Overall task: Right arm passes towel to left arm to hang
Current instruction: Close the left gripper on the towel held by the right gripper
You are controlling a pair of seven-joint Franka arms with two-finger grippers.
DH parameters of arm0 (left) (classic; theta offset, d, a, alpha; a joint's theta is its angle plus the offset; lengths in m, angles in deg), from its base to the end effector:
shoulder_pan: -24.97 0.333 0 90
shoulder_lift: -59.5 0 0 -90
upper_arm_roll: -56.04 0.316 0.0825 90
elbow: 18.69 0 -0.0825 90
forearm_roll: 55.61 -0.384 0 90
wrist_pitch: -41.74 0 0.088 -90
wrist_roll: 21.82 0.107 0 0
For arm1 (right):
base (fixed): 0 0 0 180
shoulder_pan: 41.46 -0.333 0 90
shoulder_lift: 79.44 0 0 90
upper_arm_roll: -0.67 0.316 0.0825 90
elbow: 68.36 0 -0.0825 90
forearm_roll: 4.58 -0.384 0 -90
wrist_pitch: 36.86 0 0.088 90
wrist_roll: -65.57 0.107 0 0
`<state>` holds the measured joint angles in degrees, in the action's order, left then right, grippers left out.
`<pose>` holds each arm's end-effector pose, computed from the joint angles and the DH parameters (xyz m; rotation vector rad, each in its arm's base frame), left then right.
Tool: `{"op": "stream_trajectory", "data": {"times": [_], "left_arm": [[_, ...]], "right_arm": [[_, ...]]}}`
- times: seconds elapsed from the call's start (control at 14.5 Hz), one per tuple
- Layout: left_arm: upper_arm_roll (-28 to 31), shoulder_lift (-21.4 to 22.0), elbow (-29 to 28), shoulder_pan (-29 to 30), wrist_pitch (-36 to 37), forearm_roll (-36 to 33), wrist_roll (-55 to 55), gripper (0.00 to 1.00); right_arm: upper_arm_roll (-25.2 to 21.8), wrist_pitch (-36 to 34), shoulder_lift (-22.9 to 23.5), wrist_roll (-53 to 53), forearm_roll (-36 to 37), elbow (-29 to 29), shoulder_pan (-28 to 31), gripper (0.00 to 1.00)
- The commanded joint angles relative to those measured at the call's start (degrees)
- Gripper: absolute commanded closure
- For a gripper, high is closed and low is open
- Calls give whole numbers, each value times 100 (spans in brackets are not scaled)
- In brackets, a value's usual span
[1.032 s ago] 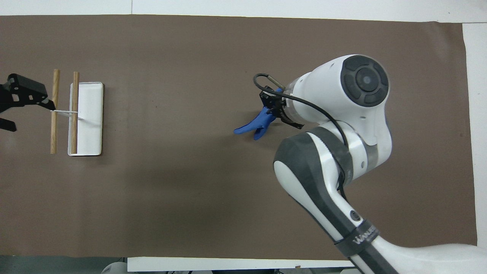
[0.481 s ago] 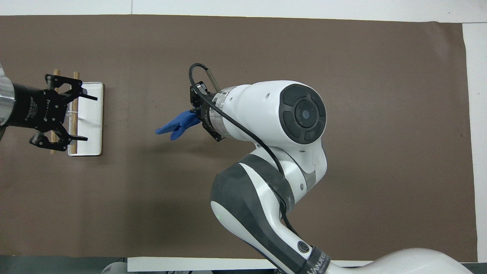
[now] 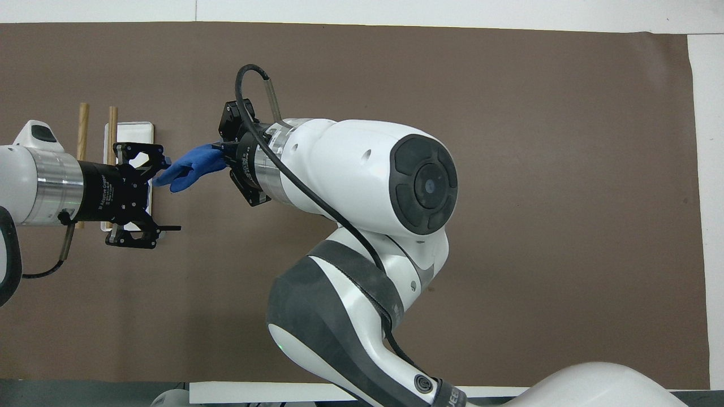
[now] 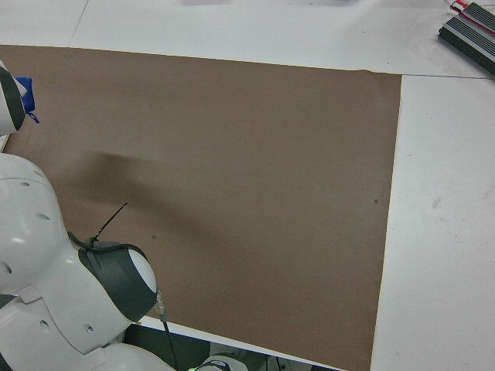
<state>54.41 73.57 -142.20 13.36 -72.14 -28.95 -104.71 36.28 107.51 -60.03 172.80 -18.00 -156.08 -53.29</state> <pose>0.4714 -0.1405 0.5157 2.1319 1.7787 -0.3737 0.5199 0.4645 0.5741 -1.8940 1.4178 0.2650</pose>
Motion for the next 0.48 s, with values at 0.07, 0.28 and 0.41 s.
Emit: {"op": "stream_trajectory", "data": {"times": [0.07, 0.28, 0.41], "left_arm": [[49, 148, -190, -43, -320, 190, -183, 4], [49, 148, -190, -8, -320, 208, -297, 37], [49, 131, -173, 27, -337, 418, -297, 61]], "right_arm": [[60, 39, 124, 26, -82, 159, 23, 100], [60, 39, 124, 26, -82, 159, 23, 100], [60, 39, 124, 17, -73, 159, 23, 100]]}}
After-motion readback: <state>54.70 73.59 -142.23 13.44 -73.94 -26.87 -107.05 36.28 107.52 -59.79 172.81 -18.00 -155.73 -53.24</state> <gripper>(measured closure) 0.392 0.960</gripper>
